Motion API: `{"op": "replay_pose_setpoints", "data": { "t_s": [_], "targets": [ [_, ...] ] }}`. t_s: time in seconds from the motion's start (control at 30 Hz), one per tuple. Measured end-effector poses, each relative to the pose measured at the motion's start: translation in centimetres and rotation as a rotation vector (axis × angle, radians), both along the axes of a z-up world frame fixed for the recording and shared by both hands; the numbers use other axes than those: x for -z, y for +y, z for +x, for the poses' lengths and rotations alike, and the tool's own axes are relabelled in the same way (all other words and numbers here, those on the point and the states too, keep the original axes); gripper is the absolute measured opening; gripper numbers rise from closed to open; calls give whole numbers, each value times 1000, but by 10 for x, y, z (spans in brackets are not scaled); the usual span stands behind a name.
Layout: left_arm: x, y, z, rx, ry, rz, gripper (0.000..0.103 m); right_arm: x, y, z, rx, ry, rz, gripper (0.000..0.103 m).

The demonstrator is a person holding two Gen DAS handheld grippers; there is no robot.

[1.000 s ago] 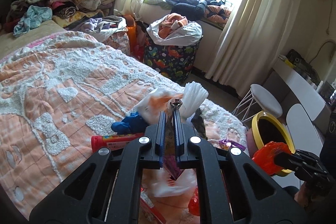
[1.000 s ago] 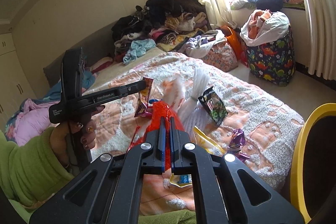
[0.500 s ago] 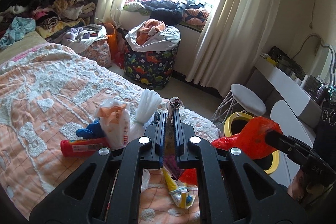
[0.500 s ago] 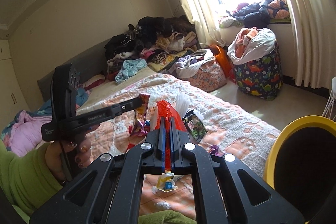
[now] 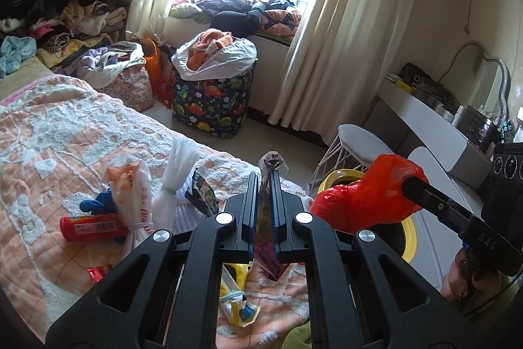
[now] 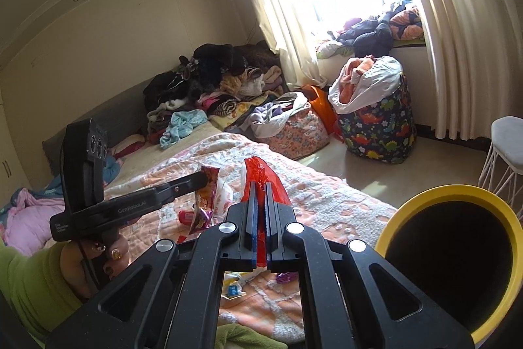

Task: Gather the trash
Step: 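Carry the red plastic bag in the right tool over the yellow bin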

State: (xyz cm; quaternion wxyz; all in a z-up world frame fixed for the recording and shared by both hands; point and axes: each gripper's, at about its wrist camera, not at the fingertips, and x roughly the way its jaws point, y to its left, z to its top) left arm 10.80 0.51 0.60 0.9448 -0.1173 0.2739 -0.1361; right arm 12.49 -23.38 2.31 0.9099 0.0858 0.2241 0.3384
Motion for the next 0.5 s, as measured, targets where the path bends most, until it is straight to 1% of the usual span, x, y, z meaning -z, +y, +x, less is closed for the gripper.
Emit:
{"op": "replay_pose_setpoints", "data": {
  "t_s": [0.5],
  "targets": [
    [-2, -40, 5, 66, -9, -3, 4, -6, -55, 5, 117, -16, 35, 3]
  ]
}}
